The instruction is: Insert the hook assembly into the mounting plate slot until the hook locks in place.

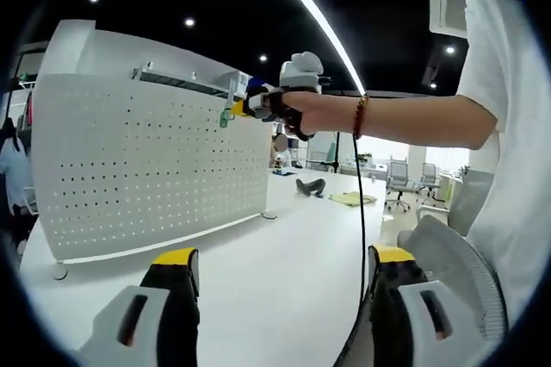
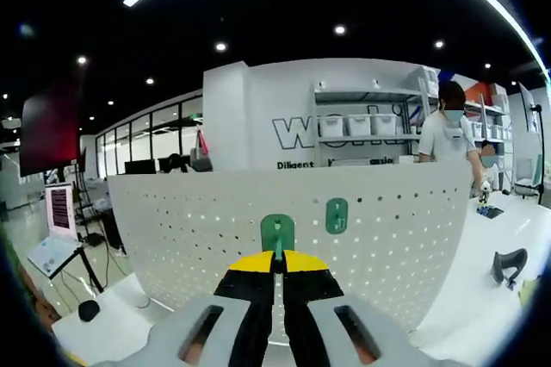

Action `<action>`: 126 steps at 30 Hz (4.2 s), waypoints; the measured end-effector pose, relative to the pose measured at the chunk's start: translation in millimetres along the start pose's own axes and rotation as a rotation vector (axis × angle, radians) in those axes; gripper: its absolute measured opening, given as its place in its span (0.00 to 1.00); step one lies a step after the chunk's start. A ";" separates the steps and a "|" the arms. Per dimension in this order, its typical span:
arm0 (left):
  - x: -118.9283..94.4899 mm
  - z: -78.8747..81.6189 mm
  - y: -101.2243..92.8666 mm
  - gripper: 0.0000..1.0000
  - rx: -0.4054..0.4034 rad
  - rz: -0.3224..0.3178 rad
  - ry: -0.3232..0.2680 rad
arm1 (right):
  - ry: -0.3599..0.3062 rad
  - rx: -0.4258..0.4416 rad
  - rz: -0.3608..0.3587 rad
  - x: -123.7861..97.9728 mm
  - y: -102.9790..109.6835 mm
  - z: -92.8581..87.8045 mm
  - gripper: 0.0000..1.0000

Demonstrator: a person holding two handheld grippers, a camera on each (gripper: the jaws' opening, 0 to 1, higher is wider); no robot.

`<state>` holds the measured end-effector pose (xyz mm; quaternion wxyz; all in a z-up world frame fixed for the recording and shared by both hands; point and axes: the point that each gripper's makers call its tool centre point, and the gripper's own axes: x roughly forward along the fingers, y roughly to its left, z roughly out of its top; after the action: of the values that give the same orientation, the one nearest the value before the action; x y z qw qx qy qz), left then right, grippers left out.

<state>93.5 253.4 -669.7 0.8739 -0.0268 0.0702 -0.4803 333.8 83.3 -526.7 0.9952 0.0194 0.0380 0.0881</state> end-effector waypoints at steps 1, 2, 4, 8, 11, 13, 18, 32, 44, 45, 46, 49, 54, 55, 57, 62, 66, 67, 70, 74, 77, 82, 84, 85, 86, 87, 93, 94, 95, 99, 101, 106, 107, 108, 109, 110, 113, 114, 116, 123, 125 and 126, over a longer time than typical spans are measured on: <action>-0.3 -0.1 0.6 0.84 0.000 0.000 0.000 | 0.001 -0.001 -0.003 1.1 -0.2 0.1 0.01; -0.7 -0.1 1.0 0.84 -0.001 -0.002 -0.002 | 0.001 -0.002 -0.005 1.8 -0.6 0.2 0.01; -0.8 -0.1 1.2 0.84 -0.003 -0.005 0.000 | 0.002 0.002 -0.010 3.7 -1.8 0.4 0.01; -0.6 0.4 3.9 0.84 -0.001 -0.005 -0.003 | 0.004 -0.003 -0.014 7.6 -3.1 1.0 0.01; -1.8 0.4 6.6 0.84 0.003 0.003 -0.007 | 0.005 -0.006 -0.020 9.1 -4.1 1.4 0.01; -2.5 -0.5 8.4 0.83 -0.004 0.009 -0.006 | 0.004 0.007 -0.027 11.4 -5.3 1.7 0.01; -4.4 -0.1 8.8 0.83 -0.007 0.018 -0.011 | 0.012 0.004 -0.026 18.4 -2.9 1.4 0.01; -8.0 -3.8 14.0 0.83 -0.017 0.022 0.000 | 0.013 -0.024 -0.043 34.6 -3.6 6.4 0.01; -11.2 1.4 24.9 0.84 -0.012 0.033 -0.008 | 0.020 -0.031 -0.061 48.6 -8.8 9.9 0.01; -11.4 2.0 25.1 0.84 -0.015 0.035 -0.016 | 0.022 -0.027 -0.059 49.7 -9.0 9.4 0.01; -11.3 1.6 24.5 0.84 -0.015 0.034 -0.016 | 0.025 -0.025 -0.061 51.2 -9.8 8.9 0.01; -11.2 -2.0 23.3 0.84 -0.015 0.033 -0.005 | 0.036 -0.031 -0.062 54.7 -11.3 6.3 0.01; -12.4 -1.4 24.8 0.85 -0.031 0.036 -0.014 | 0.038 -0.036 -0.065 59.9 -12.6 6.3 0.01; -12.9 -1.1 25.9 0.85 -0.027 0.039 -0.014 | 0.039 -0.035 -0.061 61.0 -12.2 6.4 0.01; -14.1 -0.7 29.0 0.84 -0.028 0.047 -0.014 | 0.044 -0.035 -0.067 64.0 -13.9 5.4 0.01; -17.1 -0.6 33.8 0.85 -0.027 0.066 -0.014 | 0.062 -0.035 -0.071 68.9 -16.0 1.1 0.01; -19.2 -1.7 36.0 0.85 -0.035 0.077 -0.017 | 0.069 -0.036 -0.071 71.8 -17.8 -1.3 0.01; -19.6 -2.2 36.3 0.85 -0.036 0.080 -0.016 | 0.072 -0.033 -0.071 71.8 -17.7 -2.2 0.01; -20.1 -4.5 36.8 0.85 -0.039 0.083 -0.011 | 0.070 -0.027 -0.077 72.5 -17.9 -1.5 0.01; -19.6 -4.1 37.7 0.86 -0.044 0.090 -0.013 | 0.071 -0.019 -0.101 72.4 -17.0 -1.7 0.01; -19.1 -3.6 38.3 0.86 -0.043 0.089 -0.013 | 0.079 -0.038 -0.123 72.7 -16.2 -2.0 0.01; -21.7 -3.8 40.1 0.86 -0.039 0.095 -0.011 | 0.081 -0.011 -0.164 73.6 -15.2 -5.6 0.01; -24.5 -3.8 41.9 0.86 -0.041 0.103 -0.013 | 0.082 -0.016 -0.166 72.9 -16.1 -5.1 0.01; -25.6 -3.7 42.5 0.86 -0.045 0.107 -0.017 | 0.081 -0.013 -0.165 72.9 -16.5 -5.1 0.01; -26.4 -3.8 42.8 0.86 -0.047 0.109 -0.019 | 0.079 -0.014 -0.162 72.1 -16.2 -5.1 0.01; -26.7 -4.4 42.8 0.86 -0.049 0.110 -0.017 | 0.078 -0.015 -0.161 71.9 -16.1 -5.1 0.01; -24.5 -4.6 40.1 0.86 -0.051 0.106 -0.015 | 0.094 -0.056 -0.134 71.0 -14.8 -5.1 0.02; -23.6 -4.3 39.1 0.86 -0.048 0.104 -0.015 | 0.102 -0.076 -0.132 70.6 -14.3 -5.8 0.02; -22.2 -4.3 37.6 0.86 -0.044 0.099 -0.012 | 0.103 -0.083 -0.132 71.1 -13.9 -5.6 0.02; -21.4 -2.7 36.1 0.86 -0.045 0.098 -0.016 | 0.116 -0.100 -0.103 73.4 -11.8 -9.0 0.06; -21.9 -1.6 36.3 0.86 -0.052 0.104 -0.020 | 0.119 -0.091 -0.108 71.9 -13.5 -10.9 0.08; -21.1 0.6 34.2 0.86 -0.045 0.110 -0.016 | 0.132 -0.089 -0.084 68.4 -11.7 -14.8 0.11; -20.9 0.8 33.9 0.86 -0.045 0.109 -0.016 | 0.134 -0.089 -0.081 68.0 -11.6 -15.2 0.12; -20.5 1.6 32.8 0.86 -0.044 0.108 -0.015 | 0.135 -0.094 -0.077 66.6 -10.9 -15.8 0.12; -20.4 2.4 32.0 0.86 -0.044 0.106 -0.016 | 0.137 -0.094 -0.077 66.2 -11.7 -16.3 0.12; -20.5 3.8 31.2 0.86 -0.046 0.108 -0.017 | 0.139 -0.088 -0.075 64.7 -12.4 -17.0 0.12; -21.0 6.0 30.5 0.86 -0.046 0.114 -0.021 | 0.136 -0.071 -0.068 61.4 -13.0 -18.3 0.12; -20.8 6.1 30.1 0.86 -0.047 0.114 -0.020 | 0.135 -0.071 -0.066 60.8 -12.6 -18.8 0.13; -19.6 6.9 28.3 0.86 -0.043 0.115 -0.015 | 0.140 -0.074 -0.058 58.2 -11.0 -20.7 0.13; -14.3 15.3 21.4 0.86 -0.016 0.102 -0.008 | 0.142 -0.056 -0.020 49.0 -6.2 -28.8 0.14; -13.3 17.4 20.5 0.86 -0.014 0.105 -0.009 | 0.127 -0.050 -0.016 44.7 -5.5 -28.5 0.14; -12.9 18.1 20.0 0.86 -0.014 0.105 -0.011 | 0.127 -0.049 -0.013 43.1 -4.9 -29.0 0.14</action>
<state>106.1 274.7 -652.8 0.8980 -0.0316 0.0701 -0.4331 374.6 87.1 -559.0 0.9915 -0.0106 0.0990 0.0838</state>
